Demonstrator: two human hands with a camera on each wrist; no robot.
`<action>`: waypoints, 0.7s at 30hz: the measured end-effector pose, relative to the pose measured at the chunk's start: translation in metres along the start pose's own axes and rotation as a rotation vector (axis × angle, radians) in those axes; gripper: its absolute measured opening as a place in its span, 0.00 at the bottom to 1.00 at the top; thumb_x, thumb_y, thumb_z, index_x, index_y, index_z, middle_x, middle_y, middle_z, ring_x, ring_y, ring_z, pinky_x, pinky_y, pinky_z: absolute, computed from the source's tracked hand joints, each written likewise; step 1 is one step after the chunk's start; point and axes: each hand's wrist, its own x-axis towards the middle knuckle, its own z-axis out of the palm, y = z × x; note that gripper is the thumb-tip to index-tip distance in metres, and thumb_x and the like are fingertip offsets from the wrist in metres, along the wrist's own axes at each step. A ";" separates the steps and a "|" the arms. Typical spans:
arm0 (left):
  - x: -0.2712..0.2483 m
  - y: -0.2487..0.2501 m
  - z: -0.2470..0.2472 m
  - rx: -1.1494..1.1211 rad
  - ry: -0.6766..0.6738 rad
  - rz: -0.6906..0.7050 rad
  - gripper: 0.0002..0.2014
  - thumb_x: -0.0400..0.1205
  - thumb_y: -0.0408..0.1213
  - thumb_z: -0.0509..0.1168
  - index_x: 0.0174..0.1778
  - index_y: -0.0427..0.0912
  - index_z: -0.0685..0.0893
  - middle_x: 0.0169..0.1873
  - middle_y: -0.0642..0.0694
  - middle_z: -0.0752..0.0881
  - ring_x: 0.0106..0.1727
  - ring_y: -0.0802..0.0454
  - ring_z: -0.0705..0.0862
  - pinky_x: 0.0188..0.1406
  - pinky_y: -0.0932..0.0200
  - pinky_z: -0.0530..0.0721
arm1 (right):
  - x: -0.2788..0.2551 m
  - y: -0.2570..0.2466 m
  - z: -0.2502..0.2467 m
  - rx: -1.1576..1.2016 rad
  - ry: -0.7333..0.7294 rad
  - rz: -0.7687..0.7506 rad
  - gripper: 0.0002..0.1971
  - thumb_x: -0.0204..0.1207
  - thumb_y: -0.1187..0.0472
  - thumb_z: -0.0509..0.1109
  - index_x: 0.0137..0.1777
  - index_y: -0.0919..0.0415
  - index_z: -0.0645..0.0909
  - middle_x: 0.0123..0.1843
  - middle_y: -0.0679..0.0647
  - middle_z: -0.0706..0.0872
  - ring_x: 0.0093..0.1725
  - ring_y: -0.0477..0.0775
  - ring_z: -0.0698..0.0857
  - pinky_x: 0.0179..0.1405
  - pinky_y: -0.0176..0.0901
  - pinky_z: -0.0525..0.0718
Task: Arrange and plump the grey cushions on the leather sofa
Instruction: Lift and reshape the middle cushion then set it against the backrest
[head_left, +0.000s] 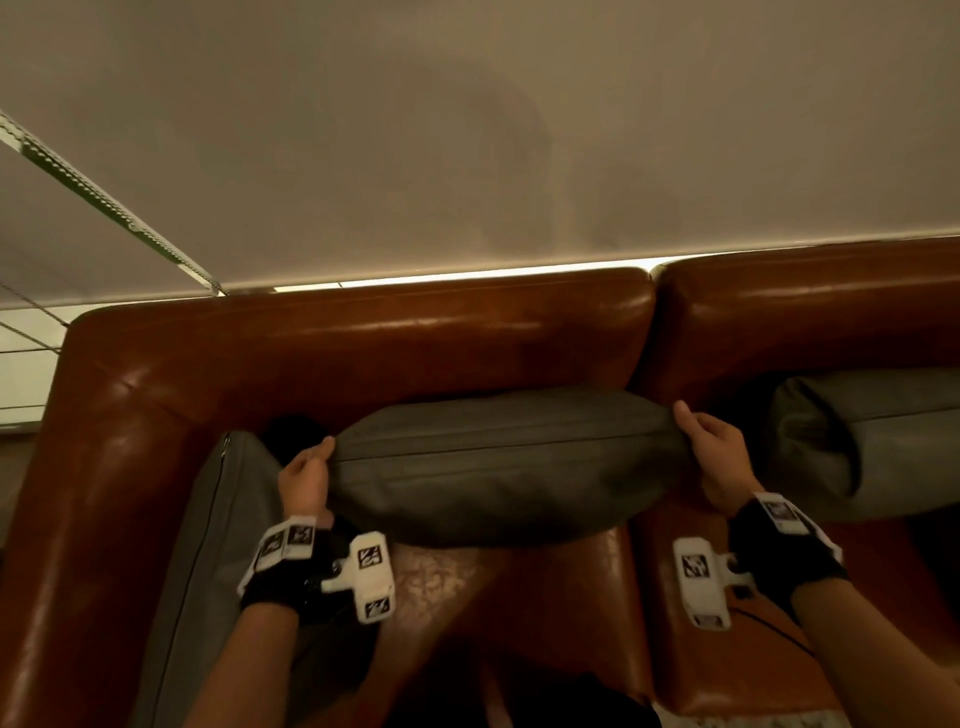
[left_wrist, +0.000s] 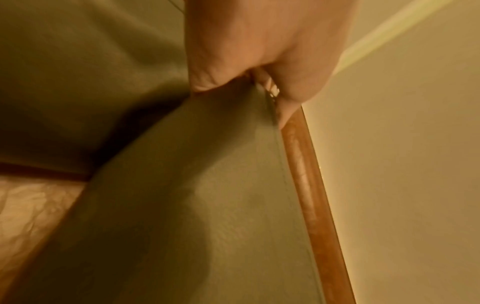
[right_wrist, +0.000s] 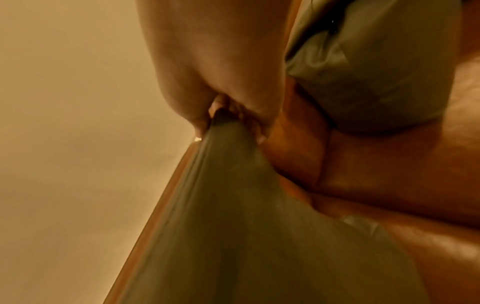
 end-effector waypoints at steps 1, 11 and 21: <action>0.000 -0.001 -0.002 -0.008 -0.015 0.006 0.07 0.80 0.37 0.66 0.35 0.44 0.82 0.38 0.43 0.84 0.49 0.43 0.83 0.62 0.47 0.78 | 0.000 0.001 -0.003 -0.014 0.006 0.000 0.14 0.79 0.52 0.67 0.40 0.62 0.84 0.43 0.61 0.87 0.44 0.59 0.85 0.50 0.53 0.83; 0.018 0.003 0.013 0.119 0.022 0.150 0.05 0.81 0.33 0.63 0.52 0.39 0.80 0.49 0.41 0.82 0.65 0.37 0.79 0.67 0.45 0.75 | 0.019 0.008 0.014 -0.036 0.120 0.084 0.13 0.77 0.52 0.70 0.38 0.62 0.83 0.47 0.64 0.86 0.51 0.64 0.85 0.59 0.59 0.84; 0.019 0.016 0.025 0.343 0.124 0.360 0.20 0.82 0.45 0.62 0.61 0.32 0.79 0.60 0.33 0.81 0.59 0.39 0.79 0.59 0.52 0.74 | 0.038 0.000 0.035 -0.285 0.196 -0.086 0.20 0.80 0.47 0.64 0.47 0.67 0.82 0.36 0.55 0.81 0.46 0.58 0.81 0.43 0.47 0.75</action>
